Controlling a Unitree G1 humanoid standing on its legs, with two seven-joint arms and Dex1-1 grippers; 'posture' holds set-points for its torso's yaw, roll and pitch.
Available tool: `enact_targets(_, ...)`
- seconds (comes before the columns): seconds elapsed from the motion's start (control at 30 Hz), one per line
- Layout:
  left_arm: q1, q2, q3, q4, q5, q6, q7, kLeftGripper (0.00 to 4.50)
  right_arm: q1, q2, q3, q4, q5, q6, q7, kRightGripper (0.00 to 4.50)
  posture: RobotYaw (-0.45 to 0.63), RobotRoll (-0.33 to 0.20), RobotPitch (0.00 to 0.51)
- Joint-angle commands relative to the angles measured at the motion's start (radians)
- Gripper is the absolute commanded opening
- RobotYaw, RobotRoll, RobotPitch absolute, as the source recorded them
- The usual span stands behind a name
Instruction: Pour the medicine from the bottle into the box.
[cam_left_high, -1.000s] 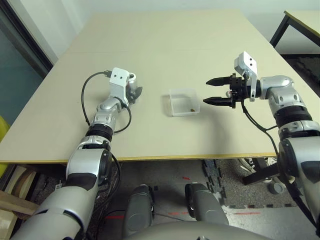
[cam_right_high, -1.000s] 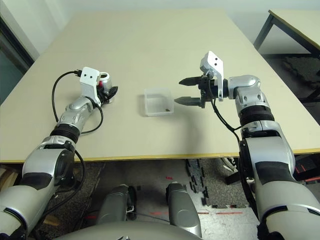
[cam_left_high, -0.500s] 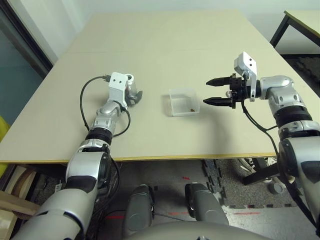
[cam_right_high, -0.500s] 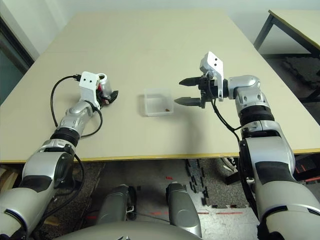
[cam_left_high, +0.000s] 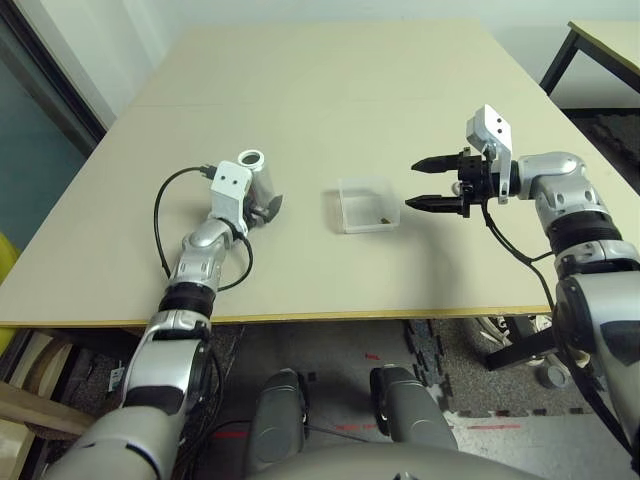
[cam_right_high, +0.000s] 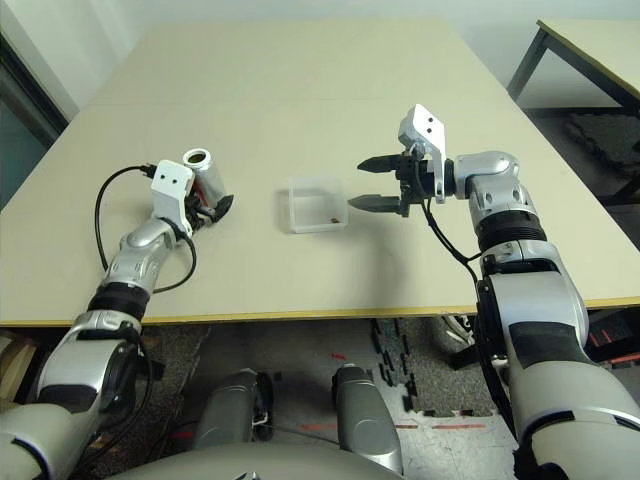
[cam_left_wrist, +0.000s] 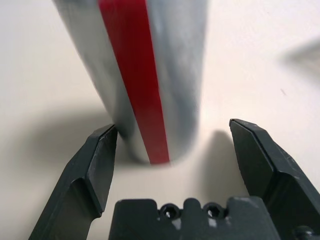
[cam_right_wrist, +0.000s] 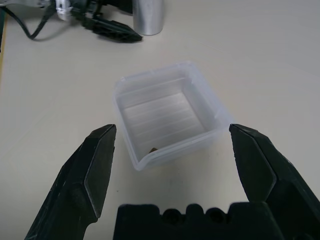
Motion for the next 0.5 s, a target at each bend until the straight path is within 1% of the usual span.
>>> enact_targets(0.03,0.095,-0.001,-0.003,-0.176,-0.022,0.103,0.017,4.48,-0.015,0.0,0.003,0.015,-0.009,-0.017,0.002,4.5,-0.13,0.0,0.067)
enact_targets(0.17,0.209,-0.001,0.003,-0.392,-0.053,0.193,0.018,4.48,-0.018,-0.001,0.003,0.025,-0.01,-0.019,0.004,4.5,-0.13,0.0,0.068)
enact_targets(0.23,0.247,0.001,0.022,-0.488,-0.09,0.248,0.016,4.48,-0.02,-0.002,-0.005,0.031,-0.003,-0.013,0.0,4.5,-0.12,0.0,0.069)
enact_targets(0.27,0.262,0.002,0.03,-0.526,-0.107,0.263,0.013,4.48,-0.021,-0.003,-0.009,0.033,0.0,-0.01,-0.002,4.5,-0.12,0.0,0.069)
enact_targets(0.33,0.304,0.017,0.059,-0.601,-0.141,0.249,-0.005,4.48,-0.025,-0.007,-0.02,0.038,0.004,0.005,-0.025,4.5,-0.11,0.0,0.072)
enact_targets(0.4,0.342,0.056,0.089,-0.627,-0.138,0.226,-0.009,4.48,-0.027,-0.016,-0.029,0.048,0.002,0.009,-0.063,4.5,-0.11,0.0,0.076)
enact_targets(0.5,0.351,0.107,0.154,-0.6,-0.14,0.219,0.014,4.48,-0.026,-0.034,-0.049,0.064,0.003,0.025,-0.136,4.5,-0.1,0.0,0.082)
